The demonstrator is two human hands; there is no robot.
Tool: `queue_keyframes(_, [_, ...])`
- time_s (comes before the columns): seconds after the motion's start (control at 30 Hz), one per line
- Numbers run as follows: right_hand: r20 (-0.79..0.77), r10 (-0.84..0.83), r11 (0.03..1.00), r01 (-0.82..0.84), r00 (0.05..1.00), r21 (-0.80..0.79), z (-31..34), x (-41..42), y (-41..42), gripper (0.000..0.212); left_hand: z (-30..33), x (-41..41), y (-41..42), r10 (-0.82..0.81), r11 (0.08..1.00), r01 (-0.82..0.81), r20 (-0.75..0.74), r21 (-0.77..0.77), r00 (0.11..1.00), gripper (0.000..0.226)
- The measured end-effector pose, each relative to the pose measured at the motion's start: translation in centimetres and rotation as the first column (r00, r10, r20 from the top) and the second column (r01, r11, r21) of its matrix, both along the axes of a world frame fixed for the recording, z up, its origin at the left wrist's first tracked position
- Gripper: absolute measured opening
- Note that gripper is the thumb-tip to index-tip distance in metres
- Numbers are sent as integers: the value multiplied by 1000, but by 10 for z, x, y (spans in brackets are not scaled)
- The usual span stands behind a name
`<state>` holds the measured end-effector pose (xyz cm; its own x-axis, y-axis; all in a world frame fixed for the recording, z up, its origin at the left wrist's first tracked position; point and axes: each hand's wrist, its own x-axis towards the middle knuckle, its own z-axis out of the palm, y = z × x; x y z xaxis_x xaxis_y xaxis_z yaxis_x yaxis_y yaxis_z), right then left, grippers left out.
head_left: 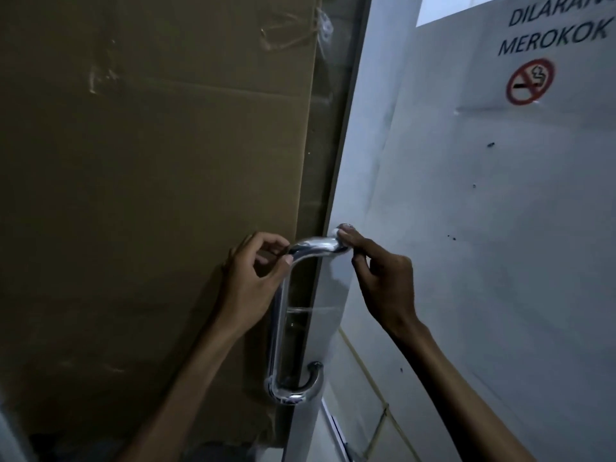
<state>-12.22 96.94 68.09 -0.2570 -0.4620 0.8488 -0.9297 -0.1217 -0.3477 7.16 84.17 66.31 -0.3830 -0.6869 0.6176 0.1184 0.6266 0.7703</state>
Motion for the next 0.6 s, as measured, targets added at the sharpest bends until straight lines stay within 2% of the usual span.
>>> queue_keyframes(0.07, [16, 32, 999, -32, 999, 23, 4, -3, 0, 39, 0, 0, -1, -19, 1000, 19, -16, -5, 1000, 14])
queue_keyframes(0.2, [141, 32, 998, -39, 989, 46, 15, -2, -2, 34, 0, 0, -4, -51, 999, 51, -28, 2, 998, 16])
queue_keyframes(0.27, [120, 62, 996, -70, 991, 63, 17, 1, 0, 35, -1, 0, -8, -67, 998, 67, -25, 12, 997, 18])
queue_keyframes(0.43, [69, -24, 993, 16, 997, 113, 29, -7, -4, 32, -3, -3, -11, -104, 995, 104, -61, 4, 993, 19])
queue_keyframes(0.6, [28, -19, 989, 14, 999, 149, 31, 2, -1, 32, -5, -4, -15, -134, 991, 134, -67, 2, 989, 15])
